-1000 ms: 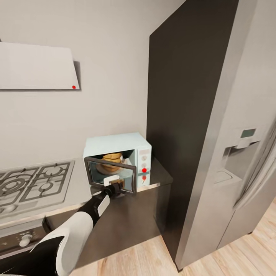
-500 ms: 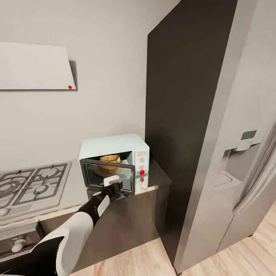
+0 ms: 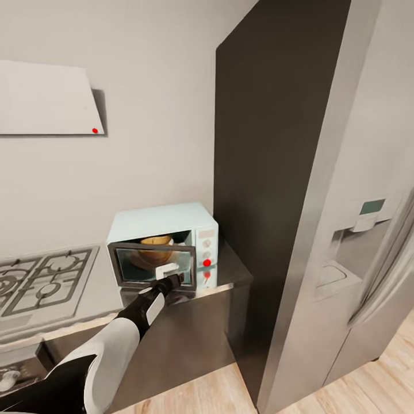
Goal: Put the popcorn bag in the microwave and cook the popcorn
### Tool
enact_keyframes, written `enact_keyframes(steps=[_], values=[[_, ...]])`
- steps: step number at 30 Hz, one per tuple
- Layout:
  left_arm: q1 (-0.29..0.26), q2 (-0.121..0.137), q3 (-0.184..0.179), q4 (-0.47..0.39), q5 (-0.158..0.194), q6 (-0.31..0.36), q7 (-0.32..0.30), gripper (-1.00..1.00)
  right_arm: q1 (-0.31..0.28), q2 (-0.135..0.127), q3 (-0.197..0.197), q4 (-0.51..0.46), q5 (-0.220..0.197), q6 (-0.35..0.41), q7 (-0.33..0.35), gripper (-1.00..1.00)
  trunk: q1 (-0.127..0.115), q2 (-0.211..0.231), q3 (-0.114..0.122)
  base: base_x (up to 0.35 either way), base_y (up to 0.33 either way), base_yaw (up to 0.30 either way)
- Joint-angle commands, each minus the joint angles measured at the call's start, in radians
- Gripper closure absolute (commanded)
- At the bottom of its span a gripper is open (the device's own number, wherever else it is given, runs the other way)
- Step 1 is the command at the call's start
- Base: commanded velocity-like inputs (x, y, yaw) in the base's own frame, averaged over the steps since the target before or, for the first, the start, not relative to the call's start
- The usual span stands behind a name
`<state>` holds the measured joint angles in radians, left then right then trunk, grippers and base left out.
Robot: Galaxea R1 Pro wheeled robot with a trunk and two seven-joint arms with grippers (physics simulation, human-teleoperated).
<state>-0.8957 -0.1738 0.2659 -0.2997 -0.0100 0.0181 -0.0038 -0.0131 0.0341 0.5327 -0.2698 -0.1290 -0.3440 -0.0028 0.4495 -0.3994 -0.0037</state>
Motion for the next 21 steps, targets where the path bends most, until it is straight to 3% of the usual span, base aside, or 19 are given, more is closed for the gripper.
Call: enact_keyframes(steps=[1, 21], values=[[0.000, -0.001, 0.004, -0.001, -0.001, 0.002, 0.000, -1.00, -0.001, 0.000, 0.007, 0.001, -0.011, -0.004, 0.000, -1.00, 0.000, -0.001, 0.000, 0.154, -0.011, 0.000], [0.000, -0.001, 0.004, -0.002, 0.000, 0.002, -0.001, -1.00, -0.001, 0.003, 0.004, 0.001, -0.012, -0.004, -0.005, -1.00, 0.000, -0.001, 0.000, 0.165, -0.013, 0.000]])
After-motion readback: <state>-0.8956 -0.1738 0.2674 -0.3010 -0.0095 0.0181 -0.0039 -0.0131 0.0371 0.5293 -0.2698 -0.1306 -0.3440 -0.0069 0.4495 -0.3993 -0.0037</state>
